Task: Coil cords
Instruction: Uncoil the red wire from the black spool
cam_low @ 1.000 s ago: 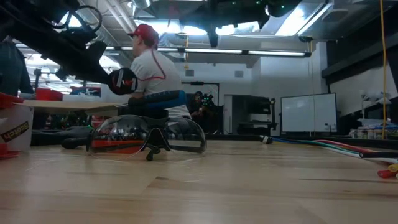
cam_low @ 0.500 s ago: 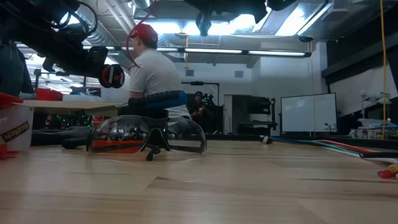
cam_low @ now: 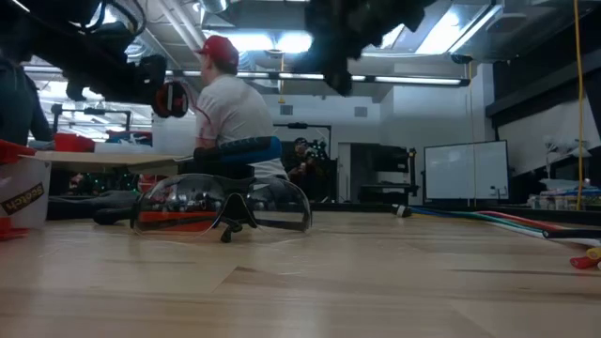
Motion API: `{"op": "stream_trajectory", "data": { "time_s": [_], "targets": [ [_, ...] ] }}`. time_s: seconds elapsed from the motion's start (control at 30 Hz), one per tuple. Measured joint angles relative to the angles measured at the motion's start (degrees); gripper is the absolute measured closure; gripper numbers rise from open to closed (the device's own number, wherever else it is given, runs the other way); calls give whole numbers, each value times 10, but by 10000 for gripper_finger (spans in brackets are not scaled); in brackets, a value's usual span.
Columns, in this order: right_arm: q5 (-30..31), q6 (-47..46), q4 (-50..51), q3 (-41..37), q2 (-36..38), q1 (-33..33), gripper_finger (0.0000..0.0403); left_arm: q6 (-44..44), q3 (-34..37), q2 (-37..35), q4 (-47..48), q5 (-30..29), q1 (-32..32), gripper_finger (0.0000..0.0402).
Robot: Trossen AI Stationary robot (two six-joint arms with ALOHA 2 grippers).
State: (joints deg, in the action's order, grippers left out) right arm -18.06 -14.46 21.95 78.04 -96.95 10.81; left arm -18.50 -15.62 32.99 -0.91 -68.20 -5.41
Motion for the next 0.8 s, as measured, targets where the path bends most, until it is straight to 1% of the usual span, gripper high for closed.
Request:
{"op": "stream_trajectory", "data": {
  "time_s": [0.17, 0.23, 0.37, 0.43, 0.57, 0.8],
  "targets": [
    [163, 6, 94, 0, 0, 1, 396, 41, 0, 0, -65, 8, 0, 401],
    [212, 8, 126, 0, 0, 2, 396, 58, 0, 0, -88, 9, 0, 401],
    [280, 11, 158, 0, 0, 2, 395, 96, 0, 0, -128, 9, 0, 401],
    [293, 14, 155, 0, 0, 1, 382, 106, 0, 0, -135, 11, 0, 401],
    [298, 15, 144, 0, 0, 1, 335, 111, 0, 0, -135, 14, 0, 401],
    [311, 32, 141, 0, 0, 1, 252, 126, 0, 0, -135, 66, 0, 401]
  ]
}}
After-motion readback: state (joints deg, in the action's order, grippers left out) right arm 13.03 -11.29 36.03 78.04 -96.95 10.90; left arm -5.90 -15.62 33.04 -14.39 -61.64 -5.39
